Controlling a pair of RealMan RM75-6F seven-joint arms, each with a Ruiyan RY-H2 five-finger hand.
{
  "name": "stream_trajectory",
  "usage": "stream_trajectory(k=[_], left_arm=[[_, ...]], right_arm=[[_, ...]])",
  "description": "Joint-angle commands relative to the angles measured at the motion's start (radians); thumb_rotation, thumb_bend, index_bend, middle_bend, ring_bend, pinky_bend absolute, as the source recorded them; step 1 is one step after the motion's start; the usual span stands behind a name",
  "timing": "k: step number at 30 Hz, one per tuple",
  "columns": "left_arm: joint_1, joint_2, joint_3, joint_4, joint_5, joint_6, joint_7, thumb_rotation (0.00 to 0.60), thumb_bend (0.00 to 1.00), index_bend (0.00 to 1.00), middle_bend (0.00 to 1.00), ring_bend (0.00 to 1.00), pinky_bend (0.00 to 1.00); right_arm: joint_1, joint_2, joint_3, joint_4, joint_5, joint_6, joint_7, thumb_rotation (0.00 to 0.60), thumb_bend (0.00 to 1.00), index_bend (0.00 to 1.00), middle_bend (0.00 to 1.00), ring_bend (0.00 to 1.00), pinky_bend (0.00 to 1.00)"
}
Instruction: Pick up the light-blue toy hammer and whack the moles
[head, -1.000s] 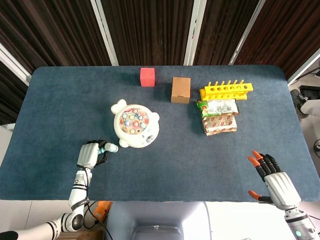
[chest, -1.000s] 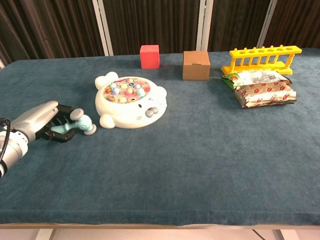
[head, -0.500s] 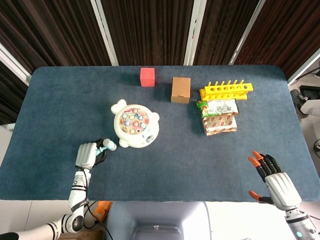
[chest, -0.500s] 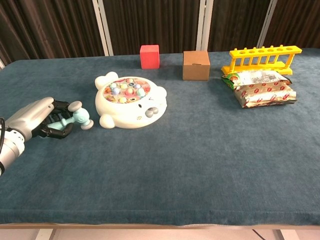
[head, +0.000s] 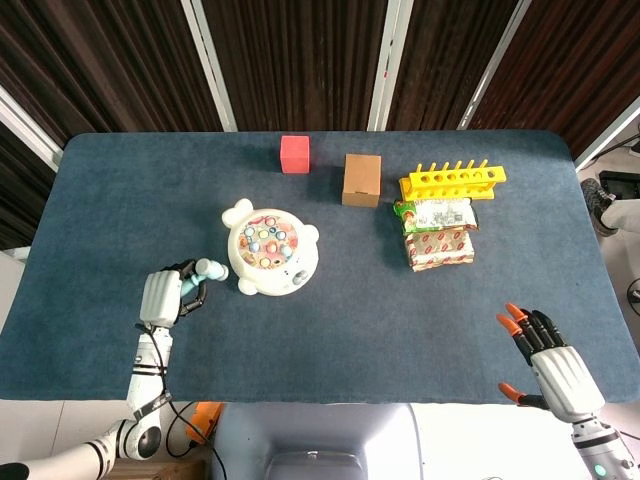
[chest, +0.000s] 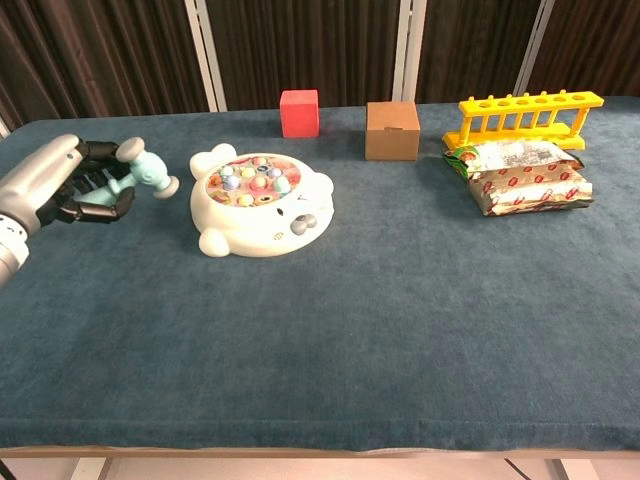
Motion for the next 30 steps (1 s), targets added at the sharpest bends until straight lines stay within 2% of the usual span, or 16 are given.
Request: stream_trajectory(k=[1,8,16,22,30], left_arm=[[-0.043,0.011,-0.035,-0.008,-0.007,-0.024,0.044,0.600,0.80,0.60,0.75,0.82,1.00],[-0.134,0.016,-0.106,-0.031,-0.073,-0.102,0.162,0.600,0.80,0.60,0.77,0.85,1.00],[-0.238,-0.032,-0.161,0.016,-0.163,-0.188,0.256,0.600,0.80,0.60,0.77,0.85,1.00],[-0.280,-0.074,-0.154,0.091,-0.203,-0.235,0.282,0.600,0.79,0.60,0.77,0.85,1.00],[-0.288,-0.080,-0.147,0.119,-0.221,-0.253,0.272,0.600,0.79,0.60,0.77,0.85,1.00]], right_arm=[[-0.001,0.002,0.001,0.000,0.000,0.003,0.003,0.600,0.22,0.00,0.00,0.00,0.00],[0.001,0.006,0.002,0.001,0.006,-0.003,0.012,0.600,0.22,0.00,0.00,0.00,0.00],[0.005,0.009,0.004,0.001,0.009,-0.009,0.022,0.600,0.22,0.00,0.00,0.00,0.00],[0.004,0.018,0.003,0.002,0.007,-0.003,0.043,0.600,0.22,0.00,0.00,0.00,0.00],[0.004,0.024,0.003,0.008,0.010,-0.003,0.061,0.600,0.22,0.00,0.00,0.00,0.00]])
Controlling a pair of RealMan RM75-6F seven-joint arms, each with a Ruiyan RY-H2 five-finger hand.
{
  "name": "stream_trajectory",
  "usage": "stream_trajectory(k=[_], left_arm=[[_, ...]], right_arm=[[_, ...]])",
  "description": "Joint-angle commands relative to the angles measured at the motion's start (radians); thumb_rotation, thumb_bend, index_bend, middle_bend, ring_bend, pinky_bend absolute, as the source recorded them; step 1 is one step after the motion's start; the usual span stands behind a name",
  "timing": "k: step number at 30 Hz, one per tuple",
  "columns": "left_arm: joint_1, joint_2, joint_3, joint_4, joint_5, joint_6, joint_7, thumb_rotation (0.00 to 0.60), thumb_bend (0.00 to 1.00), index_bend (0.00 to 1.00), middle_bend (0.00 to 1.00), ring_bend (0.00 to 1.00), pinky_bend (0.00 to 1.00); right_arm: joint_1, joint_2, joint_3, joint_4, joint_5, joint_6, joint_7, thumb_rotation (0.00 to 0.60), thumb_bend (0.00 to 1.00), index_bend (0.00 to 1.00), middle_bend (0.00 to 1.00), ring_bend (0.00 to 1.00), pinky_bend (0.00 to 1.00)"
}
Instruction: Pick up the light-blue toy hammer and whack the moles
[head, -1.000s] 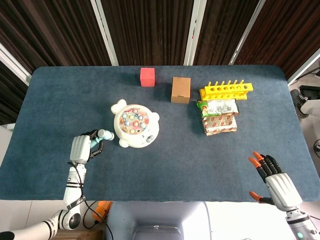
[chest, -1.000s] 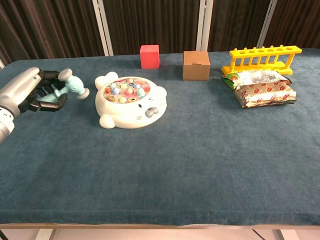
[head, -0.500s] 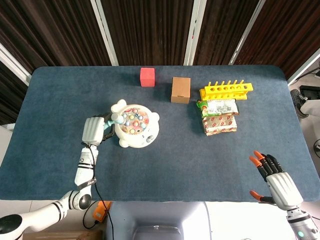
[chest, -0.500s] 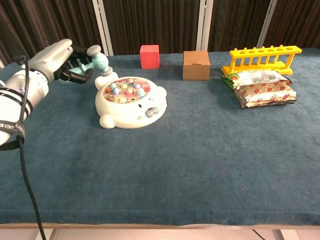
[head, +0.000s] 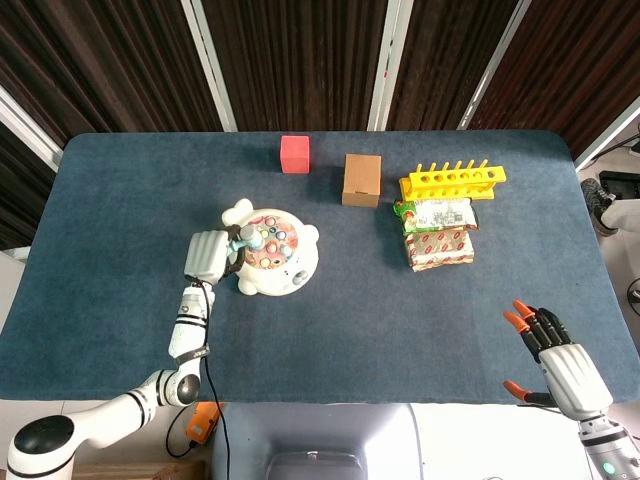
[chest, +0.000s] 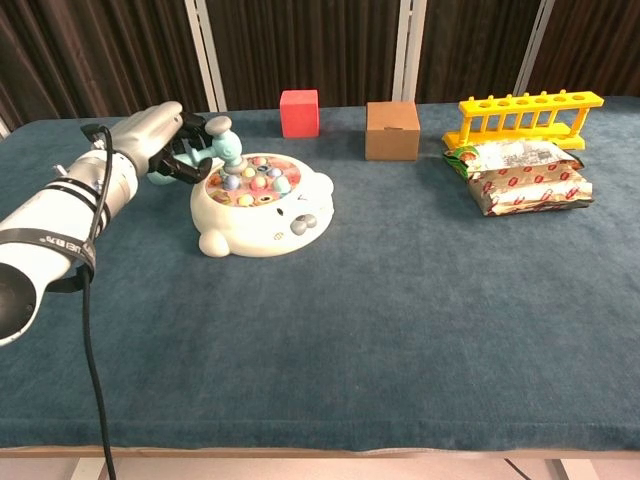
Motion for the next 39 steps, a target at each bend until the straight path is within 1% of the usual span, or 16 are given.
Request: stream_trajectory(k=[1,8,12,18,26,30,35,39], left_arm=[[-0.002,-0.001,0.001,0.002,-0.004,-0.003,0.000,0.600,0.79,0.60,0.77,0.85,1.00],[-0.012,-0.016,-0.001,0.039,-0.038,-0.024,0.010,0.600,0.80,0.60,0.77,0.85,1.00],[-0.012,-0.008,-0.010,0.029,-0.082,-0.059,0.016,0.600,0.80,0.60,0.76,0.85,1.00],[-0.014,0.001,0.001,0.022,-0.102,-0.080,0.029,0.600,0.80,0.60,0.76,0.85,1.00],[-0.018,0.024,-0.009,-0.033,-0.074,-0.038,-0.017,0.600,0.79,0.60,0.77,0.85,1.00],[-0.026,0.024,-0.005,-0.063,-0.067,-0.021,-0.008,0.600,0.79,0.60,0.76,0.85,1.00],[-0.043,0.002,0.000,-0.057,-0.084,-0.022,0.030,0.600,0.80,0.60,0.76,0.85,1.00],[-0.052,-0.017,0.006,-0.033,-0.102,-0.029,0.054,0.600,0.79,0.60,0.76,0.85,1.00]], right_arm=[[0.000,0.000,0.000,0.001,0.000,0.000,0.002,0.600,0.22,0.00,0.00,0.00,0.00],[-0.003,0.008,-0.003,0.001,-0.009,0.010,0.016,0.600,0.22,0.00,0.00,0.00,0.00],[0.000,0.008,-0.006,0.003,-0.015,0.006,0.022,0.600,0.22,0.00,0.00,0.00,0.00],[0.000,0.010,-0.007,0.001,-0.015,0.005,0.023,0.600,0.22,0.00,0.00,0.00,0.00],[0.000,0.011,-0.006,0.000,-0.013,0.004,0.025,0.600,0.22,0.00,0.00,0.00,0.00],[0.000,0.013,-0.008,-0.001,-0.016,0.005,0.030,0.600,0.22,0.00,0.00,0.00,0.00],[-0.004,0.017,-0.009,-0.001,-0.023,0.017,0.039,0.600,0.22,0.00,0.00,0.00,0.00],[-0.006,0.021,-0.009,0.003,-0.025,0.025,0.050,0.600,0.22,0.00,0.00,0.00,0.00]])
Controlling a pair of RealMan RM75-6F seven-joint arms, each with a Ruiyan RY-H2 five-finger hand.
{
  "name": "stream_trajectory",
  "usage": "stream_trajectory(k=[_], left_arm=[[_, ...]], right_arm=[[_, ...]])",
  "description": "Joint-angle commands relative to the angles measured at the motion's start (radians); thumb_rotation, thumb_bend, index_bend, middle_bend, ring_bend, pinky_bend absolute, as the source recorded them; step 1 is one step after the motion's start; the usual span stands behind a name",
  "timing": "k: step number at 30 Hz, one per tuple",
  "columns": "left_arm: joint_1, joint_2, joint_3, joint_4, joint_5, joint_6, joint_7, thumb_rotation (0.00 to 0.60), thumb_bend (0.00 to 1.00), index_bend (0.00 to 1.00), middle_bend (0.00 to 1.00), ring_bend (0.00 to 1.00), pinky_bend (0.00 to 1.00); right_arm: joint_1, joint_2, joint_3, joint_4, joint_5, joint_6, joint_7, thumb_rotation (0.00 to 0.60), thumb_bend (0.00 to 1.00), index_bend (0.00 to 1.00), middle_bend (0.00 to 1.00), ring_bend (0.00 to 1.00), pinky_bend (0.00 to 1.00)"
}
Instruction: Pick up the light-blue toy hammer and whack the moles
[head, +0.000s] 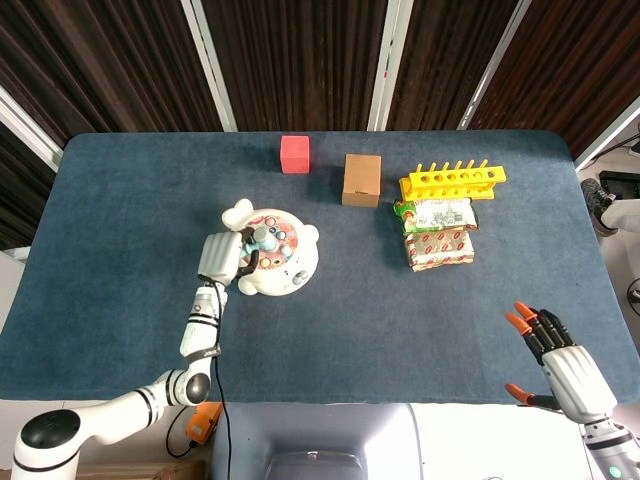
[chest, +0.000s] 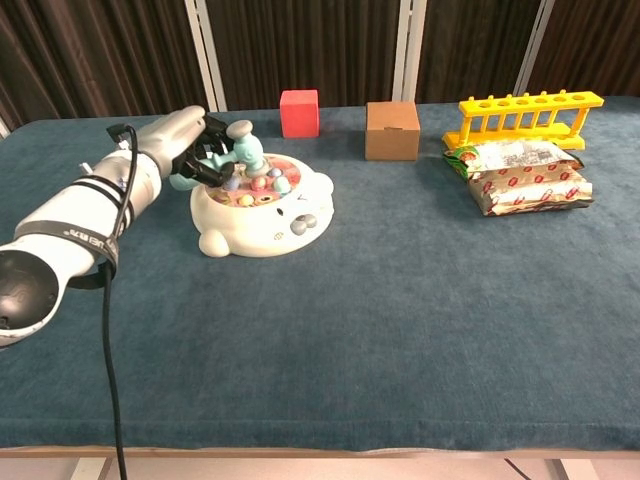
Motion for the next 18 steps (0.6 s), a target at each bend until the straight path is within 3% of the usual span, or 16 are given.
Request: stream_trajectory(k=[1,11,18], left_arm=[[-0.006,-0.012,0.004,0.019,-0.014,-0.008,0.012,0.600,0.79,0.60,0.76,0.85,1.00],[-0.011,-0.006,-0.007,0.011,-0.072,-0.055,0.021,0.600,0.79,0.60,0.77,0.85,1.00],[0.003,0.026,0.001,-0.073,-0.018,0.013,-0.003,0.600,0.79,0.61,0.76,0.85,1.00]], right_arm=[[-0.001,0.002,0.000,0.002,0.000,0.003,0.006,0.600,0.22,0.00,0.00,0.00,0.00],[-0.003,0.004,0.001,0.006,-0.003,0.010,0.014,0.600,0.22,0.00,0.00,0.00,0.00],[-0.004,0.002,0.003,0.009,-0.002,0.012,0.012,0.600,0.22,0.00,0.00,0.00,0.00]])
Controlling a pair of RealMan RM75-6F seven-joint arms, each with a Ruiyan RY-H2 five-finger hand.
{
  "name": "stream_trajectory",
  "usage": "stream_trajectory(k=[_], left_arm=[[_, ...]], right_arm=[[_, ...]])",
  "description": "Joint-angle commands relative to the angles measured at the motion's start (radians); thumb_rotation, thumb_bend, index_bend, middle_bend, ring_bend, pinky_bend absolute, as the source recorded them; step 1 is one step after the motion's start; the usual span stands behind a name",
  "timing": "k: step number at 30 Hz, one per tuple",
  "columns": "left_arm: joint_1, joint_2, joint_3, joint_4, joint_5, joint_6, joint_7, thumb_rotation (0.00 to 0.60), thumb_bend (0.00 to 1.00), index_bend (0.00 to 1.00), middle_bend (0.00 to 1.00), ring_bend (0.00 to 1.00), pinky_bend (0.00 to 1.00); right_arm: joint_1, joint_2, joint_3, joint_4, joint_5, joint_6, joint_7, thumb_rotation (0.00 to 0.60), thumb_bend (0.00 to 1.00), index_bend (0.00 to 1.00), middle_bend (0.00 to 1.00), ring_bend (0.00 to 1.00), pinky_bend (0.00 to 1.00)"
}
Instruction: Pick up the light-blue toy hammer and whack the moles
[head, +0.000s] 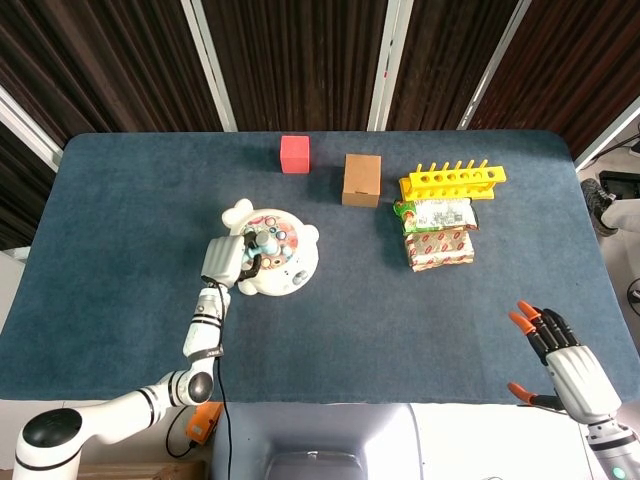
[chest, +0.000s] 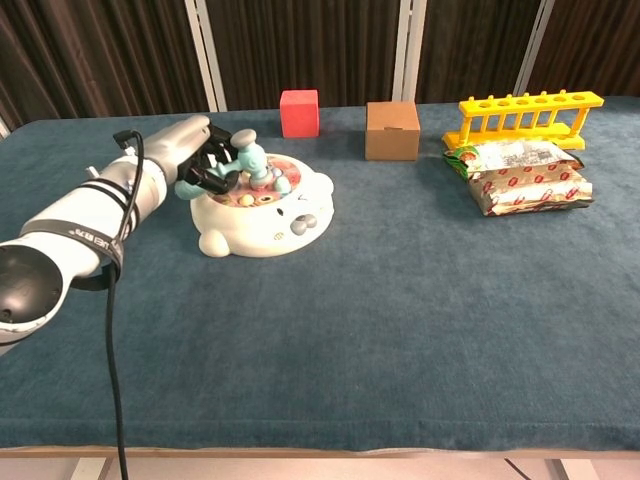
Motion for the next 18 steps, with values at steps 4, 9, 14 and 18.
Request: stream_trajectory(k=[4,9,14,18], left_arm=[[0.042,0.073,0.025,-0.148,0.097,0.107,-0.027,0.600,0.79,0.61,0.76,0.85,1.00],[0.117,0.160,0.101,-0.289,0.164,0.179,-0.007,0.600,0.78,0.61,0.76,0.84,1.00],[0.196,0.200,0.203,-0.315,0.210,0.217,-0.005,0.600,0.77,0.61,0.76,0.83,1.00],[0.242,0.177,0.269,-0.241,0.226,0.208,-0.035,0.600,0.76,0.61,0.77,0.82,1.00]], right_arm=[[0.003,-0.003,0.000,0.002,0.002,-0.009,-0.006,0.600,0.22,0.00,0.00,0.00,0.00],[0.006,-0.006,-0.005,-0.001,-0.003,-0.019,-0.016,0.600,0.22,0.00,0.00,0.00,0.00],[0.005,-0.009,-0.010,-0.006,-0.013,-0.018,-0.027,0.600,0.22,0.00,0.00,0.00,0.00],[0.006,-0.009,-0.016,-0.010,-0.024,-0.019,-0.031,0.600,0.22,0.00,0.00,0.00,0.00]])
